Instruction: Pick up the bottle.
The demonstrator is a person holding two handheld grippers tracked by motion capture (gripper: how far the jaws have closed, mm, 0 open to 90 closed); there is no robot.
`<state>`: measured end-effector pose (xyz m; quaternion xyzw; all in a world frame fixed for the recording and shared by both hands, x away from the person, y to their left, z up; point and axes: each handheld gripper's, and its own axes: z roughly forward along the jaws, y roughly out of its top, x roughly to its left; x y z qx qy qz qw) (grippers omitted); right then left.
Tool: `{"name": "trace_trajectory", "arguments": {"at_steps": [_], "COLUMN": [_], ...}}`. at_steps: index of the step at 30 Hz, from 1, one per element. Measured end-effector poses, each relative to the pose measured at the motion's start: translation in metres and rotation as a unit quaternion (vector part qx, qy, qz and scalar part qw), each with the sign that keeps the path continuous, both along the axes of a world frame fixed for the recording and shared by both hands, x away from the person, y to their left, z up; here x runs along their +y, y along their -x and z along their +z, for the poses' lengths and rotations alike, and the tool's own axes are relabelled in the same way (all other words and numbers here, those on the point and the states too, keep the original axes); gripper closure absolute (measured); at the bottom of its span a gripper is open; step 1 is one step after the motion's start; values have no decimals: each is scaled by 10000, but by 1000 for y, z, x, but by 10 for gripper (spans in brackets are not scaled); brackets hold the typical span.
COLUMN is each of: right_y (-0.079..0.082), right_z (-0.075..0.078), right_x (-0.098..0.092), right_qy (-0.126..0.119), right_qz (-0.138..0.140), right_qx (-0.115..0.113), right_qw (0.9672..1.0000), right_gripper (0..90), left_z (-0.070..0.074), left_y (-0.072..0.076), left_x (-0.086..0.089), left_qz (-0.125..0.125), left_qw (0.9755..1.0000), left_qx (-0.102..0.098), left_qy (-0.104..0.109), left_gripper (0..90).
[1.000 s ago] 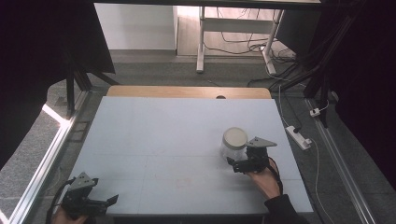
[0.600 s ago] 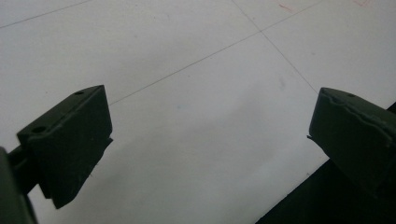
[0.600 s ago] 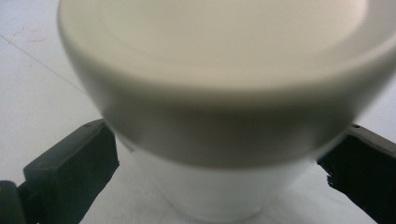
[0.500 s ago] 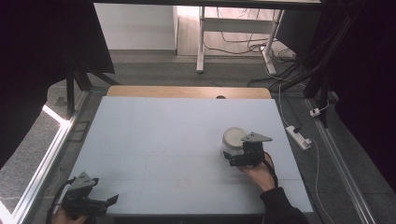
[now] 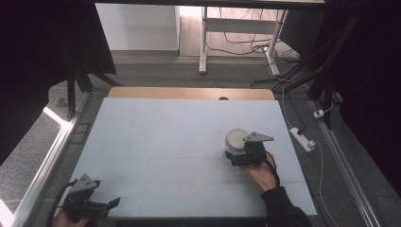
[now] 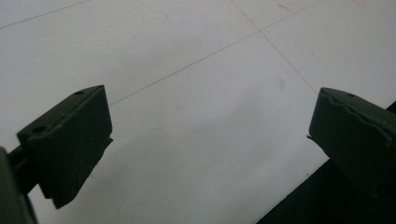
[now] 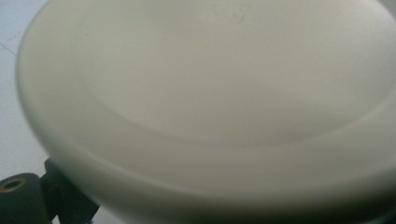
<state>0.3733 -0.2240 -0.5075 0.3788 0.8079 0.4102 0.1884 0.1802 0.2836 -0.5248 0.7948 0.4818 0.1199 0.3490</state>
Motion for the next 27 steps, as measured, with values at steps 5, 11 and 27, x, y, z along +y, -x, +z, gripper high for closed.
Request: {"name": "trace_trajectory", "arguments": {"at_steps": [5,11,27], "right_y": [0,1,2], "right_z": [1,1,3], "right_x": [0,0,0], "right_qy": [53,93,36], "right_qz": [35,55,138], "right_qx": [-33,-75,-93], "right_qw": [10000,9999,9999], "right_gripper": [59,63,67], "left_z": [0,0,0], "left_y": [0,0,0], "left_x": [0,-1,-1], "left_qz": [-13,-28,-49], "left_qw": [10000,10000,10000], "left_qx": [-3,-9,-22], "left_qy": [-10,-27,-33], "left_gripper": [6,6,6]}}
